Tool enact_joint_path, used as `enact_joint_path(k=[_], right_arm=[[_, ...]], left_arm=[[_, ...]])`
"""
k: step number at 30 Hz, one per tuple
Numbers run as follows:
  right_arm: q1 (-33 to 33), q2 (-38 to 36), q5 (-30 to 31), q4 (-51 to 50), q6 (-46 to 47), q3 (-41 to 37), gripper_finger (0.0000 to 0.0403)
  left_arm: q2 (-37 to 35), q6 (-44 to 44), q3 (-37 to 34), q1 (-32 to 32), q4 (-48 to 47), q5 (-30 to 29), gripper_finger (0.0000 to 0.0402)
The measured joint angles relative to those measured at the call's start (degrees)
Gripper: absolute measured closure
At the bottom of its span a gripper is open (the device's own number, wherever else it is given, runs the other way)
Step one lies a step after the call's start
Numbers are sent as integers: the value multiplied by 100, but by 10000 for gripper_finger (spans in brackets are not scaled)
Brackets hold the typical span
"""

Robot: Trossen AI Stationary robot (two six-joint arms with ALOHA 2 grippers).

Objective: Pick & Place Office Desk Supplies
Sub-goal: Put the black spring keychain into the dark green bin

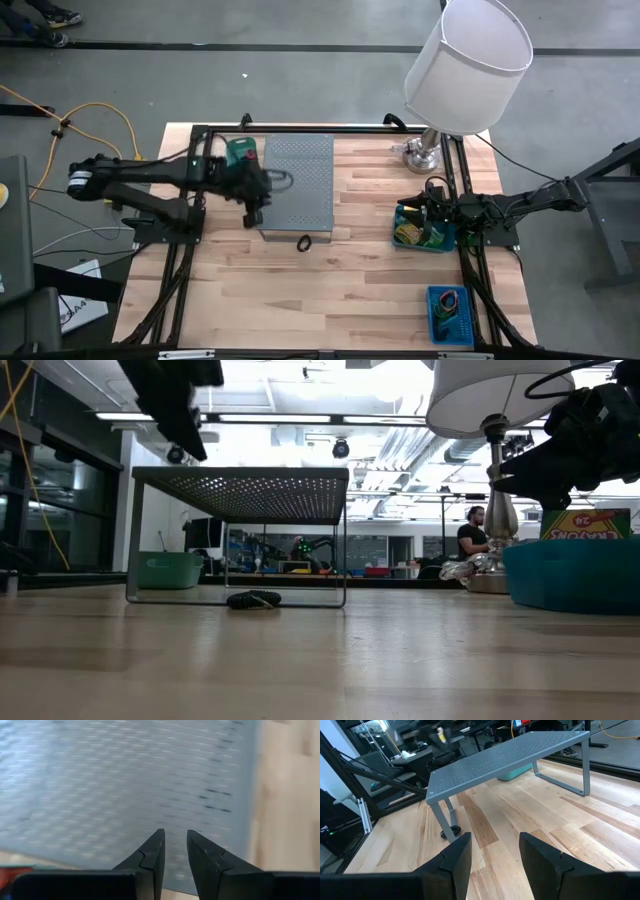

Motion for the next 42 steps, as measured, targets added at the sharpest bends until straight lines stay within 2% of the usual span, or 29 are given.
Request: enact_joint_path(k=[5, 12, 20, 29, 36, 42], right_arm=[[0, 0, 0, -1, 0, 0, 250], [0, 0, 0, 0, 0, 0, 250], [0, 0, 2, 0, 0, 0, 250], [2, 0, 2, 0, 0, 0, 250], [0, 0, 2, -1, 0, 0, 250], [0, 0, 2, -1, 0, 0, 250]], left_arm=[[0, -380, 0, -1029, 5, -68, 327], [1, -624, 5, -2416, 282, -724, 327], [283, -116, 11, -3307, 706, -915, 327], [632, 1165, 9, -3500, 971, -511, 327], [867, 1465, 9, -3254, 1015, -494, 327], [1360, 2027, 9, -3017, 1075, -494, 327]])
